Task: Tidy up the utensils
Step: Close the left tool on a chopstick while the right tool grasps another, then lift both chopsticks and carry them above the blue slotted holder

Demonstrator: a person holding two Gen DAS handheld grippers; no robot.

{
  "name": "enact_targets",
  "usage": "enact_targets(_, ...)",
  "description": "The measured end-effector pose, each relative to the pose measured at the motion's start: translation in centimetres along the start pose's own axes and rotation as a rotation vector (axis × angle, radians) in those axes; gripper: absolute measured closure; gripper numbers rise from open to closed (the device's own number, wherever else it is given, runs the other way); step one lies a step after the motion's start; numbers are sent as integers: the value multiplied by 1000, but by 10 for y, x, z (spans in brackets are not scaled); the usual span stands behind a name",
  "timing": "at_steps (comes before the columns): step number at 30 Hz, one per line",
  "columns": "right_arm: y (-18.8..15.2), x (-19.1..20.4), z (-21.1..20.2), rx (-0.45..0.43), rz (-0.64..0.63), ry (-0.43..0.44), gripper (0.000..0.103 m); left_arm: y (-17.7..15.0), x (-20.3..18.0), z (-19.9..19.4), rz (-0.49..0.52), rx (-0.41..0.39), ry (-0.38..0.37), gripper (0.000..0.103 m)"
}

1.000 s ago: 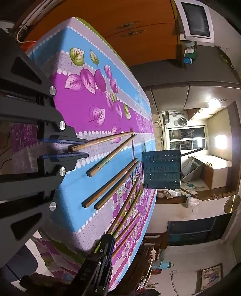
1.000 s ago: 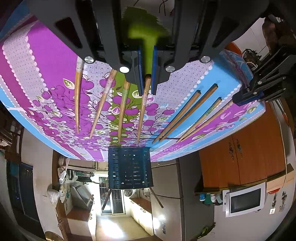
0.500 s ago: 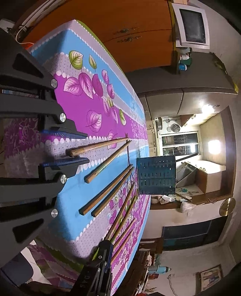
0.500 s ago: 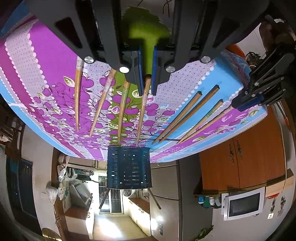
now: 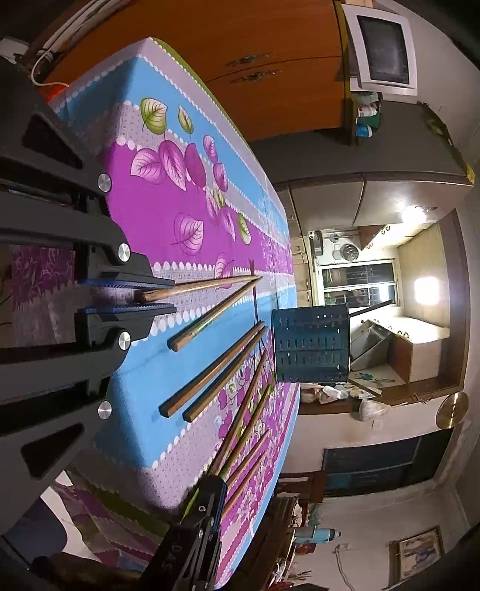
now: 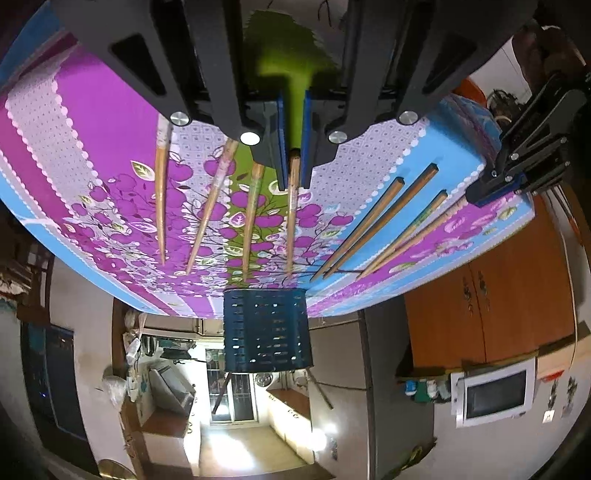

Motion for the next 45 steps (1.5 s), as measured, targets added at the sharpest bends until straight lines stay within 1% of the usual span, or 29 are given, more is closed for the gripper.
enact_targets(2, 6, -1, -5, -19, -1, -2, 98, 3, 1, -3, -1, -8, 0, 95)
enact_targets(6, 23, -2, -21, -64, -6, -2, 98, 23, 3, -17, 12, -61, 5, 95)
enact_targets(12, 71, -3, -49, -167, -48, -1, 98, 74, 9, -43, 35, -189, 18, 95)
enact_targets(15, 99, -2, -57, -212, -73, 15, 98, 98, 8, -48, 54, -243, 17, 95)
enact_targets(18, 125, 1, -60, -244, -105, 31, 98, 116, 7, -48, 68, -277, 14, 95)
enact_targets(22, 152, -1, -55, -251, -109, 57, 98, 141, 9, -39, 86, -299, 10, 95)
enact_targets(25, 172, -5, -43, -231, -106, 70, 98, 156, 12, -30, 89, -300, 2, 95)
enact_targets(29, 185, -3, -28, -194, -126, 84, 98, 179, 20, -17, 90, -285, -15, 95)
enact_targets(36, 205, 3, -7, -126, -151, 107, 98, 224, 38, 12, 77, -216, -56, 96)
enact_targets(43, 227, 1, 1, -73, -157, 109, 98, 251, 52, 36, 36, -143, -108, 96)
enact_targets(45, 233, 1, 2, -51, -154, 121, 98, 255, 54, 42, 27, -123, -121, 96)
Point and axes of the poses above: each gripper's, at about its wrist camera, not at the fingertips, and z roughly the way its jaws point, x to its left, y to its top, the point moved 8 cm from there along z, roughly the way its jaws point, and after that the axes turned 6 degrees about -y, right-handed, at the moved point
